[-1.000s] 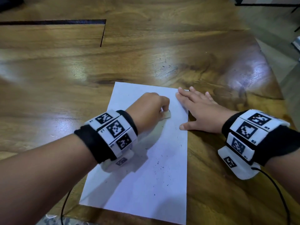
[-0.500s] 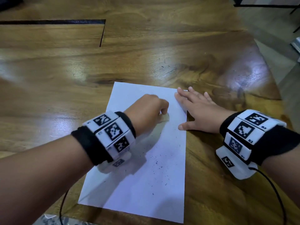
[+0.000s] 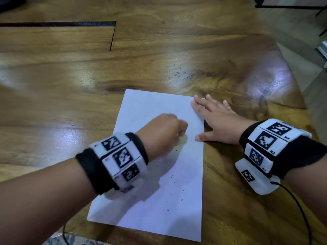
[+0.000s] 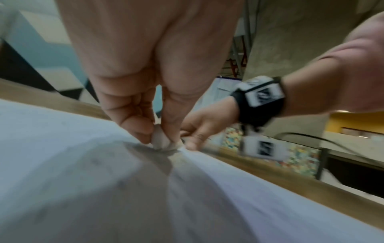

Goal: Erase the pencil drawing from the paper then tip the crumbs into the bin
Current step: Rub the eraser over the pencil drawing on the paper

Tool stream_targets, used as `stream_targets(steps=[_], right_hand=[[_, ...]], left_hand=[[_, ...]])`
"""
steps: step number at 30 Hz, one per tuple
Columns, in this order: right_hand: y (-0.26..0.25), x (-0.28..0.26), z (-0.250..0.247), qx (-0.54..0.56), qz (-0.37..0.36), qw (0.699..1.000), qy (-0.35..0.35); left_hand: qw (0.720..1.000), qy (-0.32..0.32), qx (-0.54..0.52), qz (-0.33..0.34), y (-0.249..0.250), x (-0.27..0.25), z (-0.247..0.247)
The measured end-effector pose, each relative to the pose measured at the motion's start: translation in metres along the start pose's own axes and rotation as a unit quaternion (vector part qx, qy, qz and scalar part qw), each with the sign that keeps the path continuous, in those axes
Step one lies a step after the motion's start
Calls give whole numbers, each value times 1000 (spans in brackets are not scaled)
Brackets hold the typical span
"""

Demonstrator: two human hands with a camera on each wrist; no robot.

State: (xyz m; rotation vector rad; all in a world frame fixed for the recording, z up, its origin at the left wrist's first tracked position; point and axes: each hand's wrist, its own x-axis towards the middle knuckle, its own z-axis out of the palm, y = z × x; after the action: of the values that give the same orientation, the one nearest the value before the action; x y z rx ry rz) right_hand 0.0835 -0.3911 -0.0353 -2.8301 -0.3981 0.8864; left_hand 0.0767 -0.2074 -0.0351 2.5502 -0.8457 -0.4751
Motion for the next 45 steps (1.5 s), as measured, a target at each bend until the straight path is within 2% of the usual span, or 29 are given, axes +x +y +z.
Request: stream_targets(steps=[2,5,8,10,12,15,17,19,21,25,27,31,33,35,38,40,42,45], right_hand=[[0,0,0,2,-2,1000,2],[0,0,0,6,-3,1000,1],[1,0,0,8,-3,1000,4],[0,0,0,10,-2,1000,4],[0,1,1,8,-3,1000,4],[1,2,1,7,-4,1000,4],[1,1,1,7,-4,1000,2],[0,1,1,9,-5,1000,3],[0,1,1,15,-4,1000,6],[0,2,1,24,-3,1000,8],[2,2,1,27,-4,1000,13],[2,3,3,27,-7,1000,15],[2,2,3,29,-5,999,16],[2,2,2,30,-3,999,17],[1,2,2,33,-1,999,16],[1,3,3,35,-1,999,16],[1,3,3,39,-2,999,20],[1,3,3,41,-1,999,23]], left_hand=[[997,-54,-14,46,3,-29,7],[989,-129,-34,64,5,-54,12],[992,-107,-10,66,7,-31,1],[998,-51,6,27,6,-10,-5],[999,-27,24,-6,8,-1,-4],[996,-72,27,38,15,-25,4],[990,-118,-3,83,17,-44,11],[985,-142,-23,100,14,-47,13],[990,-110,-12,90,11,-29,7],[1000,25,3,0,-4,4,-5],[1000,13,10,11,-4,-4,-1],[994,-81,-50,57,-4,-53,11],[991,-108,-34,74,-7,-59,7],[994,-85,-29,61,-11,-46,-4],[1000,17,-9,0,-20,-17,-14],[998,47,-6,-32,-26,-13,-12],[999,39,-19,-25,-26,-26,-8],[998,-32,-43,24,-22,-53,-4]])
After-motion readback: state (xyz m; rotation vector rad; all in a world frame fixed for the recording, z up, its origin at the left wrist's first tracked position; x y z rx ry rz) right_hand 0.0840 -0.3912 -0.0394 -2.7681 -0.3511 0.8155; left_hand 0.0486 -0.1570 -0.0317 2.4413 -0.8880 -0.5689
